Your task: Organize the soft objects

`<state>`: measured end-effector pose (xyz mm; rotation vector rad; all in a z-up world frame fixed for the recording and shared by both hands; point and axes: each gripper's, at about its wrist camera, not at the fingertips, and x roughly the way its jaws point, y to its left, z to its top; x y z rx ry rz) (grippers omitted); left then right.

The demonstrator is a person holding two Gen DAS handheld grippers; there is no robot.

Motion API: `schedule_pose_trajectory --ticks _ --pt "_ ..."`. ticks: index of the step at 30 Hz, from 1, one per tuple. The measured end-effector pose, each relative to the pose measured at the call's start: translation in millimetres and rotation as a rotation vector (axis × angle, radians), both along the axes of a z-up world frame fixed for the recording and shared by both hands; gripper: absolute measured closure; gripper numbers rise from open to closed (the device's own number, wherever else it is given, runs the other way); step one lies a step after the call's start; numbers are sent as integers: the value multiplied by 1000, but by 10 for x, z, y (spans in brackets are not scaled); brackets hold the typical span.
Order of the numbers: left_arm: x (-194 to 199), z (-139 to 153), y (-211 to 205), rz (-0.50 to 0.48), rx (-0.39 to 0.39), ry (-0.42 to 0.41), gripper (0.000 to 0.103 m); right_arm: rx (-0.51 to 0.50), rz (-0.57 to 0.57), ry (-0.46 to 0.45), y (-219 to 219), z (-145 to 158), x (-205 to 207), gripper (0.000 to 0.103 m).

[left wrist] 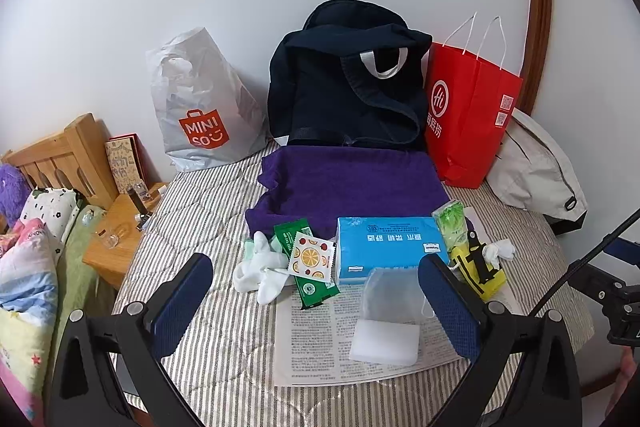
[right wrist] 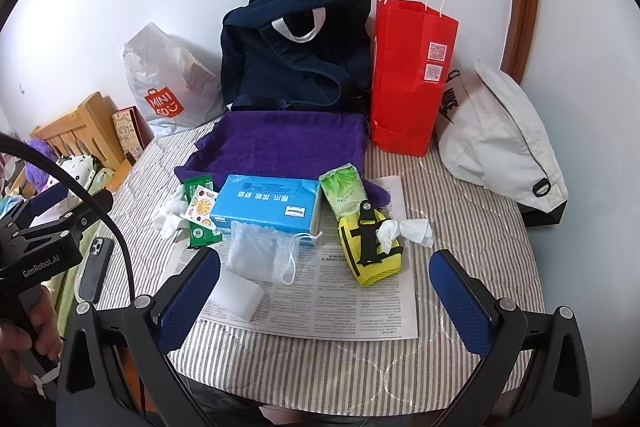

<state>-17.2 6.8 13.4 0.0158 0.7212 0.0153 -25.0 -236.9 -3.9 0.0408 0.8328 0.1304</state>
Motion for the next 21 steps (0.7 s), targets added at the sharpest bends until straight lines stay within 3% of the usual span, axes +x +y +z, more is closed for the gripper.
schedule_pose_trajectory --ticks 11,21 --pt "27 -17 14 -10 -8 0 0 6 7 5 29 -51 45 0" --pt "169 -232 102 6 -27 30 0 26 1 23 -63 -239 210 0"
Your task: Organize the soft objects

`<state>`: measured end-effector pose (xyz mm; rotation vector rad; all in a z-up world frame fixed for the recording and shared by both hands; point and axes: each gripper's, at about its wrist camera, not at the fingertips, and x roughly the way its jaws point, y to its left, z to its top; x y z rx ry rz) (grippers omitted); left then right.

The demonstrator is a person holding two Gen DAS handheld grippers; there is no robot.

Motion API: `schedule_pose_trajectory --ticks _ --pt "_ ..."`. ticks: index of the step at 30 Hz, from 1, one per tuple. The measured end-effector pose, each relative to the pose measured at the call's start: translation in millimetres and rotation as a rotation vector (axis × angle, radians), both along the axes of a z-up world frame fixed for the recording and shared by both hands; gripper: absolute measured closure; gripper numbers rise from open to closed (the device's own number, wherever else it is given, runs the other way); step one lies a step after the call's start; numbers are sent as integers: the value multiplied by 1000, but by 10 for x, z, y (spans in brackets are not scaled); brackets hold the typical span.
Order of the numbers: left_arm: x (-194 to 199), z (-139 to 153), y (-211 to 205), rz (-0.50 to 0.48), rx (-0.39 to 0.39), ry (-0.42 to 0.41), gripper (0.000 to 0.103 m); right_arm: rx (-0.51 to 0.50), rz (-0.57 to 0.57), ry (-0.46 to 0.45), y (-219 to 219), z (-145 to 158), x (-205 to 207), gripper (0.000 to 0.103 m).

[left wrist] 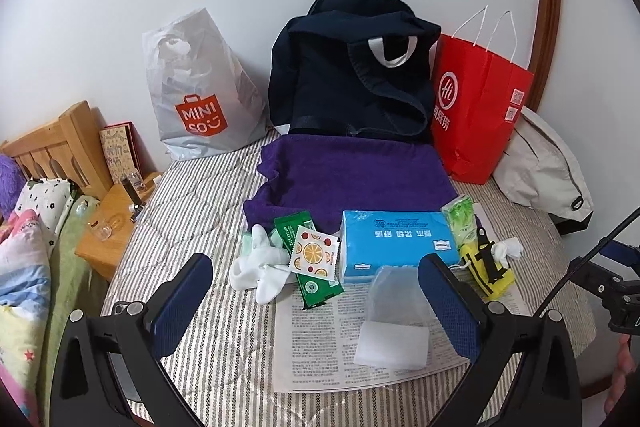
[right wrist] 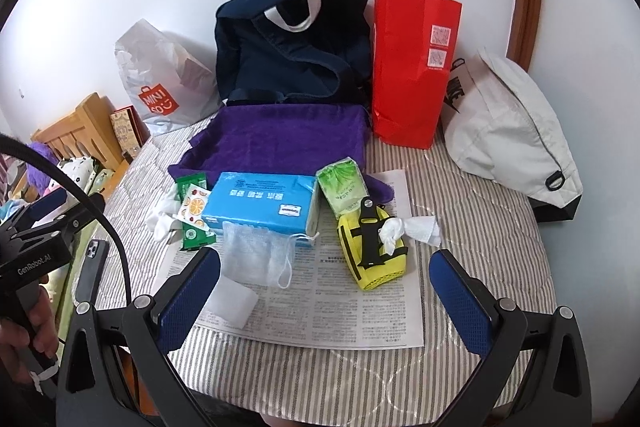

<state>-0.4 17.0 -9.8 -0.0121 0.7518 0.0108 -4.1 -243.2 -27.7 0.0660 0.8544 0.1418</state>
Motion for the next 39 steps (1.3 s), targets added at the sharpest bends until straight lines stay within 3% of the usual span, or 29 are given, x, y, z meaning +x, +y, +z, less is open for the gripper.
schedule_pose_trajectory --ticks 8,23,28,33,39 --pt "146 -168 96 22 -6 36 0 24 -21 22 -176 -291 234 0" --pt "383 -519 245 47 -41 104 0 -41 -46 37 -546 -936 651 1" --pt "474 -615 277 60 -40 133 0 -5 -70 69 -692 -1187 852 4" --pt "561 -684 294 71 -31 157 0 8 -83 99 -761 -1389 1070 12" --pt "663 -784 297 77 -26 187 0 55 -76 173 -779 -1685 1336 33"
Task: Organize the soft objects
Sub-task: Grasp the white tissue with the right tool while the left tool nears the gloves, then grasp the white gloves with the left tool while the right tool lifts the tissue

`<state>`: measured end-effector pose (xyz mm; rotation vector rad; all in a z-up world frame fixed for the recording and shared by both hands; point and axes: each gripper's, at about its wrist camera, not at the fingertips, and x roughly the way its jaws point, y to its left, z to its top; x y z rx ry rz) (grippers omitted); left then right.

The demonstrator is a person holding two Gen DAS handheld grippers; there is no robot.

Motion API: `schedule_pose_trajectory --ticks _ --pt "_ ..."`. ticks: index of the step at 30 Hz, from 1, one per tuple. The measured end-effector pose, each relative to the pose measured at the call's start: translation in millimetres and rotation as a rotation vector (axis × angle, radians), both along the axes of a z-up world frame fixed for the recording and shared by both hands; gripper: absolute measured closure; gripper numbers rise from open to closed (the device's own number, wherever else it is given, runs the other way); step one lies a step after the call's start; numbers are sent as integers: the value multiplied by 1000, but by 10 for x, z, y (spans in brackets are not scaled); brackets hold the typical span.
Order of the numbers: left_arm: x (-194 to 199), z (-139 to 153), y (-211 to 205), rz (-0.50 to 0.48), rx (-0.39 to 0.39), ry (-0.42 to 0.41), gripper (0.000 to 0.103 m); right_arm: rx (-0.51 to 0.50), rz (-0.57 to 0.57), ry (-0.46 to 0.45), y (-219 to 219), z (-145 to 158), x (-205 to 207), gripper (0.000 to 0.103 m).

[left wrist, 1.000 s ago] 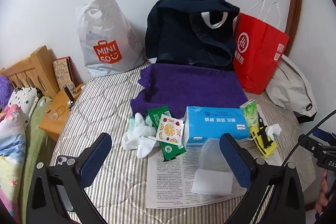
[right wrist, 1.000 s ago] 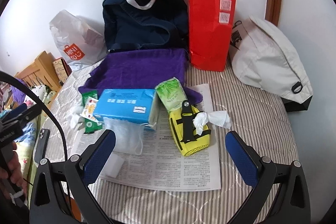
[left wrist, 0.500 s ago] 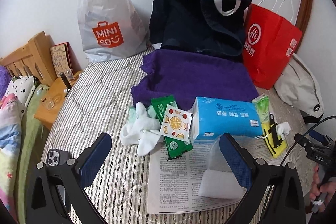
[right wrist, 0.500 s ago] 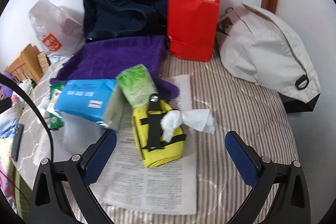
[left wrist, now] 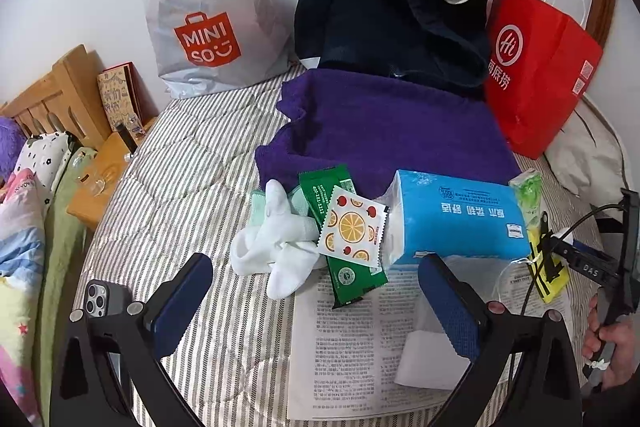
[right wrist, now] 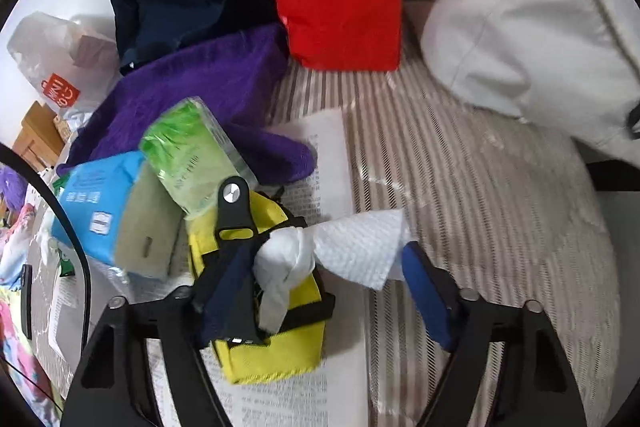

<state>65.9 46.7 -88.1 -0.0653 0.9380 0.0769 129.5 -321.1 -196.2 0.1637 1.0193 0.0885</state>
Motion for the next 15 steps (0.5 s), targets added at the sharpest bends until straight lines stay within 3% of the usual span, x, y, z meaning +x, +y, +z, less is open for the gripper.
schedule_pose_trajectory --ticks 2,3,5,15 --pt "25 -29 14 2 1 6 0 34 17 15 -5 -60 28 52" --pt "35 -48 25 3 2 11 0 51 16 10 -16 -57 32 57" --pt "62 -85 57 8 5 19 0 49 26 -2 -15 -7 11 80" --pt "123 -239 301 39 3 36 0 9 58 -54 33 314 -52 81"
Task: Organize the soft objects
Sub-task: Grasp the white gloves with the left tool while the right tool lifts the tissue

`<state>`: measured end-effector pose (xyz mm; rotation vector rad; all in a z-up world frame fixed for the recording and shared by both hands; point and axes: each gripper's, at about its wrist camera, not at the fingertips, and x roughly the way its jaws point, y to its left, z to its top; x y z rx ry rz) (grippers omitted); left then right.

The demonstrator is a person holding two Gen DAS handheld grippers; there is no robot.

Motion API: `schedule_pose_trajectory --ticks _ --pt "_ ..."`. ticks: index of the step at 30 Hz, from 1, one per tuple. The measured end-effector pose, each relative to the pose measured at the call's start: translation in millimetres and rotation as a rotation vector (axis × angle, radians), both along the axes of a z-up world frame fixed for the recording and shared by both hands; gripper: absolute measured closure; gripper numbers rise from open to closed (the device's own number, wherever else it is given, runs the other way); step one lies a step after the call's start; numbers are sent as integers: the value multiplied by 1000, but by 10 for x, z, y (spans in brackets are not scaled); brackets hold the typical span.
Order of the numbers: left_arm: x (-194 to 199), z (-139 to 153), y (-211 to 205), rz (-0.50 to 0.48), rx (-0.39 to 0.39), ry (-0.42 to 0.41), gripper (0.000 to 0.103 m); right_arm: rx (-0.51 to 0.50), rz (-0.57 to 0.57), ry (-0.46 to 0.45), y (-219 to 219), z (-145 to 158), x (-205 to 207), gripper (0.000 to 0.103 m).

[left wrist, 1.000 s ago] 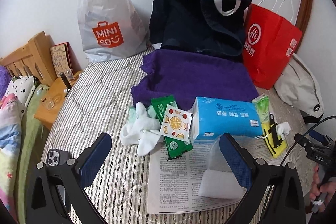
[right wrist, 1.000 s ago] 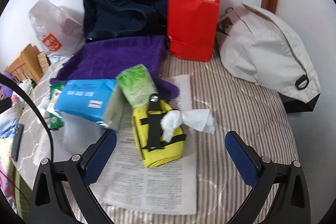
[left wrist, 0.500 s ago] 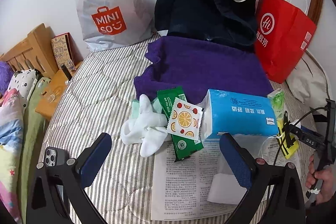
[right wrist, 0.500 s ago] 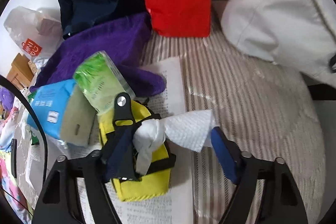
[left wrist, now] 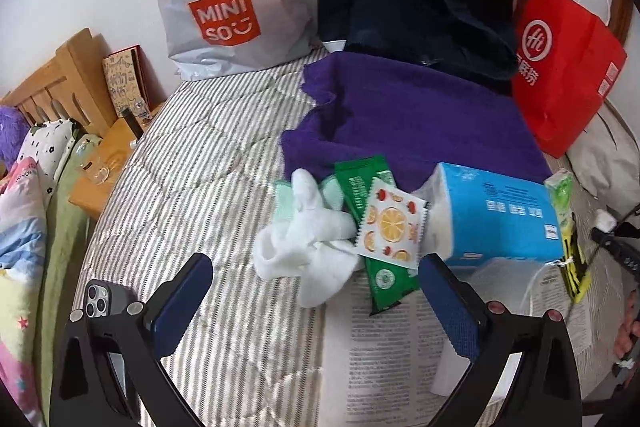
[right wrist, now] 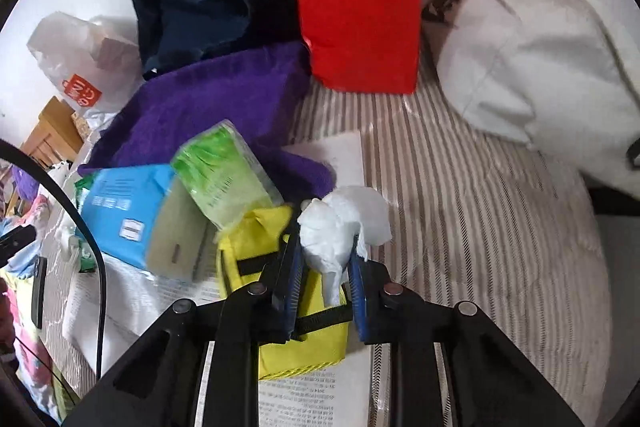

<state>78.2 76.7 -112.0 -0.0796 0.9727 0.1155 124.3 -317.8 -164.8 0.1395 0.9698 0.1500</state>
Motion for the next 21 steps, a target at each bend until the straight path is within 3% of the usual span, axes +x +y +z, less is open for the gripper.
schedule_pose_trajectory --ticks 6,14,16,18,21 --pt "64 -191 147 15 -22 9 0 1 31 -45 56 283 -97 81" --pt "200 -369 282 19 -30 7 0 6 84 -61 252 395 -162 81" --pt "247 -431 343 33 -40 14 4 8 94 -56 289 376 -152 81" --pt "296 -492 367 22 -64 18 16 6 103 -49 329 348 -135 81" --pt "356 -595 353 -6 -83 33 25 -4 111 -33 386 297 -90 81"
